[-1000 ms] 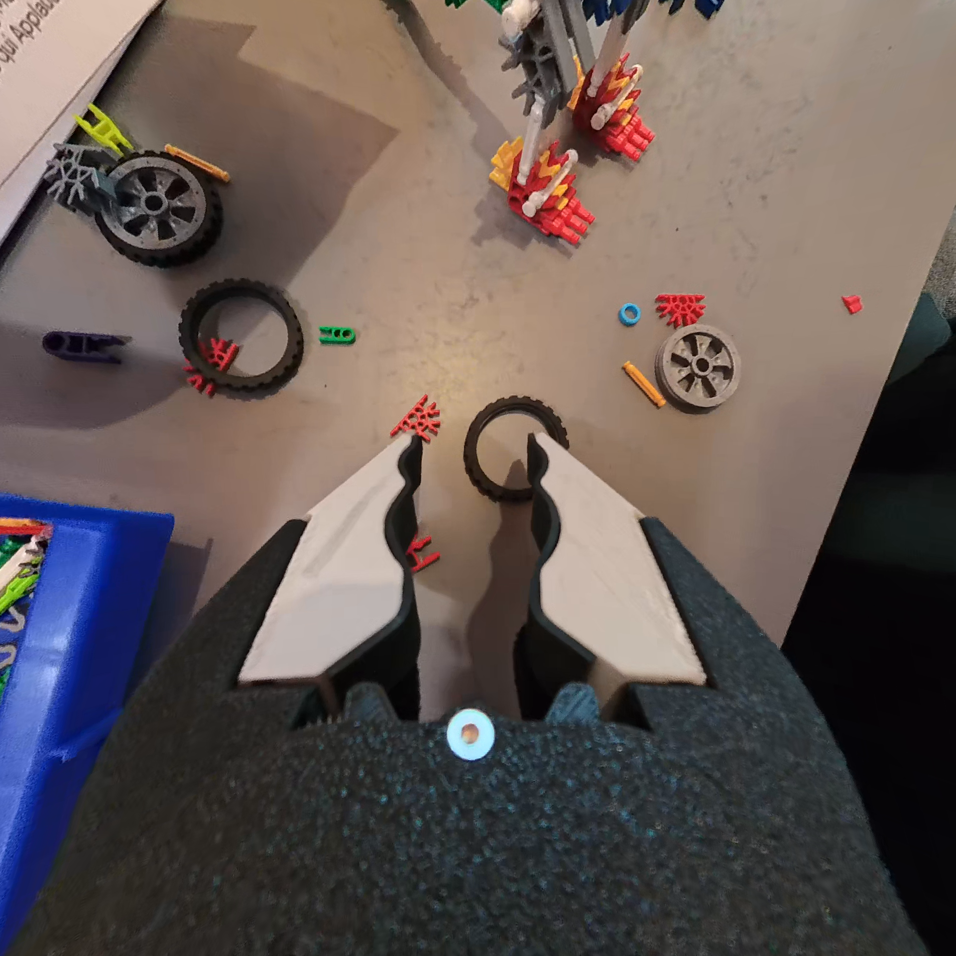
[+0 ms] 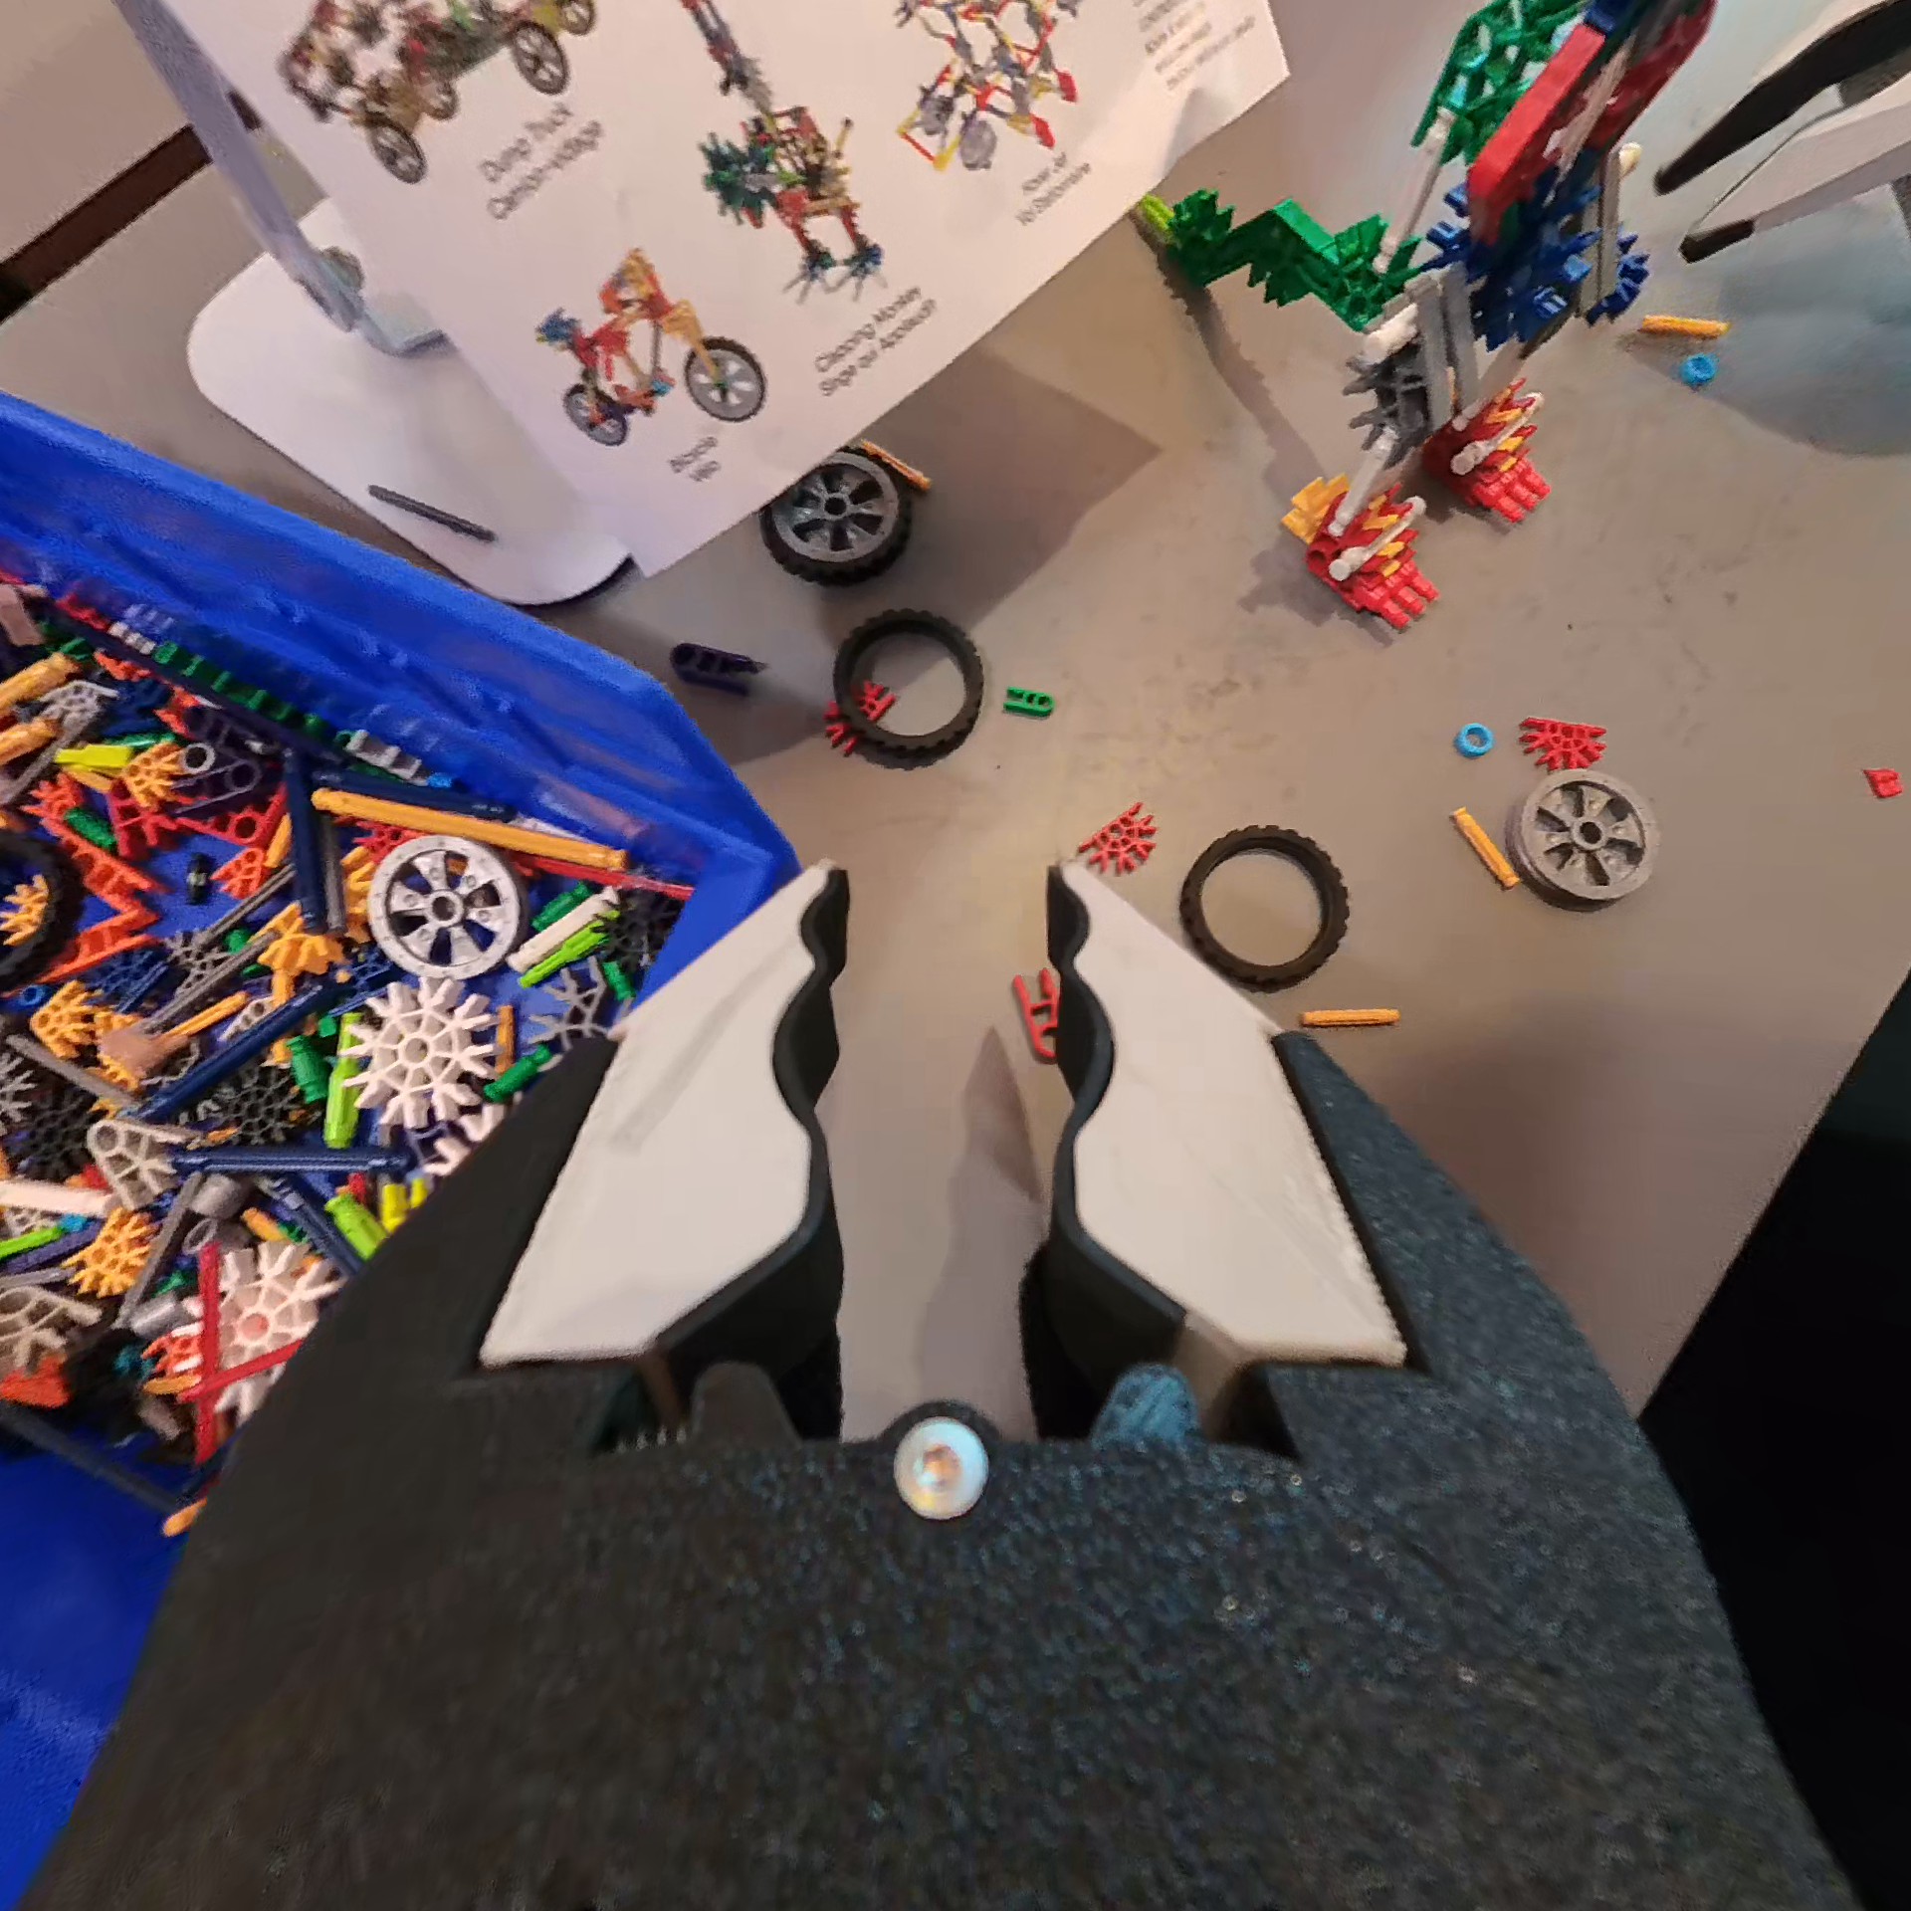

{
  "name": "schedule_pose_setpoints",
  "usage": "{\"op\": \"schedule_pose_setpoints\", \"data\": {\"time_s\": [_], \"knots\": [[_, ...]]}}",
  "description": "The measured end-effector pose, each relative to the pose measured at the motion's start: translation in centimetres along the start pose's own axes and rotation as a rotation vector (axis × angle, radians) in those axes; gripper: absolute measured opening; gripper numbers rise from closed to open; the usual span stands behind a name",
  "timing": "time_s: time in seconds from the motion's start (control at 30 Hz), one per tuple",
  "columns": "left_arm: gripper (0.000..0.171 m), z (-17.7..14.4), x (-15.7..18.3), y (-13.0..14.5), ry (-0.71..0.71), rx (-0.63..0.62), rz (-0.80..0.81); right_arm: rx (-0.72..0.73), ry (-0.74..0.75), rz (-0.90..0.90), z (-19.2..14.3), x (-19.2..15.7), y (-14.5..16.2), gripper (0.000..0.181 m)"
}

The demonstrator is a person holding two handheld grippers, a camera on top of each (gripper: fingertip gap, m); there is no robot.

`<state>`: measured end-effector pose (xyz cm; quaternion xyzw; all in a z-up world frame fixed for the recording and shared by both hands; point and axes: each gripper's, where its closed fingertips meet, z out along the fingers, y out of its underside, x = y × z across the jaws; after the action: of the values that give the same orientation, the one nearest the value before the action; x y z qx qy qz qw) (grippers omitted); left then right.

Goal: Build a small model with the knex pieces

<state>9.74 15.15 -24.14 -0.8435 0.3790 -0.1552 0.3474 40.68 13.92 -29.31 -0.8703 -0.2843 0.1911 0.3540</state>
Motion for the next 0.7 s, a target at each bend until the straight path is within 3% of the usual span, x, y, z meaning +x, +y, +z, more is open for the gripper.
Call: {"op": "schedule_pose_setpoints", "data": {"time_s": [0.43, 0.7], "knots": [[0.03, -3.6, -4.6, -0.9, -0.105, 0.036, -0.003, 0.062, -0.024, 0.101, 0.8, 2.4, -0.4, 0.029], [0.03, -8.0, -12.7, 0.1, -0.302, -0.071, 0.024, 0.044, -0.065, 0.102, 1.2, 2.4, -0.4, 0.029]]}}
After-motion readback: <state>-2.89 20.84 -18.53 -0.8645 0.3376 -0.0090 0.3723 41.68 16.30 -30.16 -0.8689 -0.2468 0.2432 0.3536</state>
